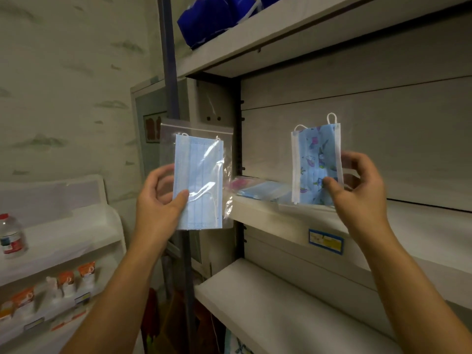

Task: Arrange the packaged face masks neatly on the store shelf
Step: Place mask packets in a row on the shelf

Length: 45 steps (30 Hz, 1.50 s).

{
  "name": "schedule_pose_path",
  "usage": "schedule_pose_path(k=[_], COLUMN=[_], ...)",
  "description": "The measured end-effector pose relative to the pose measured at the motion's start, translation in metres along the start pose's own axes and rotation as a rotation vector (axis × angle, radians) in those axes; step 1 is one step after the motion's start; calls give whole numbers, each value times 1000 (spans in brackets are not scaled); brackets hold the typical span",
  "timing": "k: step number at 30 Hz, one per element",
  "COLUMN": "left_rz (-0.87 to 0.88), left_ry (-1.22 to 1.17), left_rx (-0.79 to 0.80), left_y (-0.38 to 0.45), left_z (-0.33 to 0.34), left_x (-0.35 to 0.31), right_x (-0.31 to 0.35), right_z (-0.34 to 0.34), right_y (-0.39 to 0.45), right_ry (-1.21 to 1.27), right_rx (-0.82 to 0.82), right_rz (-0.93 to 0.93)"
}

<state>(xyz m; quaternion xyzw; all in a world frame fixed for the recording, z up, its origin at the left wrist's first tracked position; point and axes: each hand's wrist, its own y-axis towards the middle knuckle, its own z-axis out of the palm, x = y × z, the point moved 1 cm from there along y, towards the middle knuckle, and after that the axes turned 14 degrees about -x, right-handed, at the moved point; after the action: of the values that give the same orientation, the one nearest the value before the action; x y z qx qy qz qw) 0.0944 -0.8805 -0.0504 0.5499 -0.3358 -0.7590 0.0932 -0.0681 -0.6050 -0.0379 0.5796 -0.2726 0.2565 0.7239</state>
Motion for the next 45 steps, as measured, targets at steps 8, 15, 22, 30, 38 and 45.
schedule_pose_path(k=[8,15,22,30,38,45], left_rz=[-39,-105,-171,-281,-76,131], left_ry=[-66,-142,-195,-185,150,490], left_rx=[157,259,340,462,664,762], left_y=[69,100,118,139,154,153], left_z=[23,57,113,184,249,266], left_x=[52,90,113,132,166,183], right_x=[-7,-16,-31,-46,-56,-46], right_z=[46,67,65,67,77,87], right_y=[0,8,29,45,53,54], right_ry=[-44,-110,-126,-191,-254,-259], right_rx=[-111,-157,-215,-221,-260,-310], right_rz=[-10,-2,-18,-57,-55,-11])
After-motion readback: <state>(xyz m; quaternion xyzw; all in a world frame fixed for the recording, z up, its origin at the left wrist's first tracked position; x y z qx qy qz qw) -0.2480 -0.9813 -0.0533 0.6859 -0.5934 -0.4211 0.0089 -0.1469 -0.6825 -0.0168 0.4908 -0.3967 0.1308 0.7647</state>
